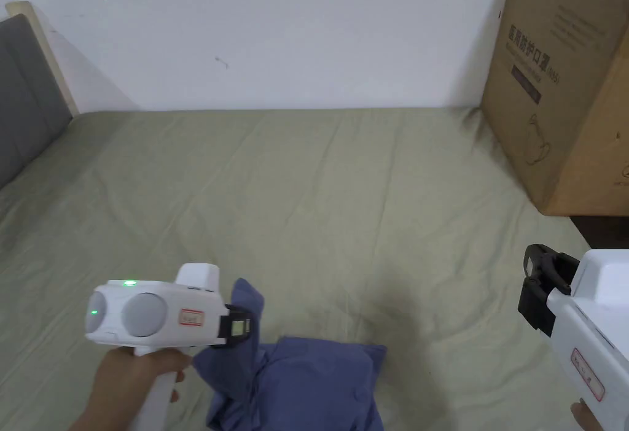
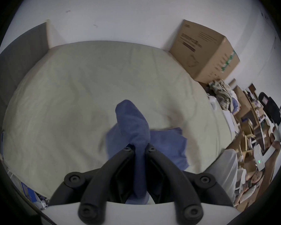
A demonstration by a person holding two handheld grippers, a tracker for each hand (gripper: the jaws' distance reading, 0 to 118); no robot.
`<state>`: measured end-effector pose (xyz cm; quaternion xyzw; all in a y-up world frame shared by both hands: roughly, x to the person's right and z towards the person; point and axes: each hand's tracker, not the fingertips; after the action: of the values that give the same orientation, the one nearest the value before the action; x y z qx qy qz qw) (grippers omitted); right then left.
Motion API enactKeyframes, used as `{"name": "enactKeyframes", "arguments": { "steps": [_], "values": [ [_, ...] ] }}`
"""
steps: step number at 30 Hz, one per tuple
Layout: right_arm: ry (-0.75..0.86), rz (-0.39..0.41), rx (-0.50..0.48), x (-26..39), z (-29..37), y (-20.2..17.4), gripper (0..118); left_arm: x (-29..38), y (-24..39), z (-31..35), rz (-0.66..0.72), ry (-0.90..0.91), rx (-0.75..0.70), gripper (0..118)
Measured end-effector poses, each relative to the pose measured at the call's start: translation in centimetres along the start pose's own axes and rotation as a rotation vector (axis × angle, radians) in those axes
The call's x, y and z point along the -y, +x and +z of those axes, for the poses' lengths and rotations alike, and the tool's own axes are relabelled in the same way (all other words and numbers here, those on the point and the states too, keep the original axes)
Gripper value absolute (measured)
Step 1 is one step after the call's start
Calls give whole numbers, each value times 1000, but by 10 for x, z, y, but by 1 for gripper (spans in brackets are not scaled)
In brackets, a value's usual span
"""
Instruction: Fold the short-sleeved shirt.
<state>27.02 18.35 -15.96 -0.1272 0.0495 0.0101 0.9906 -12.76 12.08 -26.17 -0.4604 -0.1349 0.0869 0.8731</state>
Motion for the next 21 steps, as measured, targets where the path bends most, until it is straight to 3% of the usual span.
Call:
{"name": "enactKeyframes", "arguments": {
  "steps": [7,17,19,21],
  "values": [
    [-6,-6,30,5,8,15,0,9,73,-71,-79,-124,86,8],
    [-25,-17,68,12,18,30,0,47,115,-168,-123,-273,-47,9],
    [-25,-19,71,12,19,31,0,48,123,-158,-145,-264,-61,19],
    [-25,-18,75,10,22,30,0,44,121,-148,-137,-231,-26,43]
  ]
}}
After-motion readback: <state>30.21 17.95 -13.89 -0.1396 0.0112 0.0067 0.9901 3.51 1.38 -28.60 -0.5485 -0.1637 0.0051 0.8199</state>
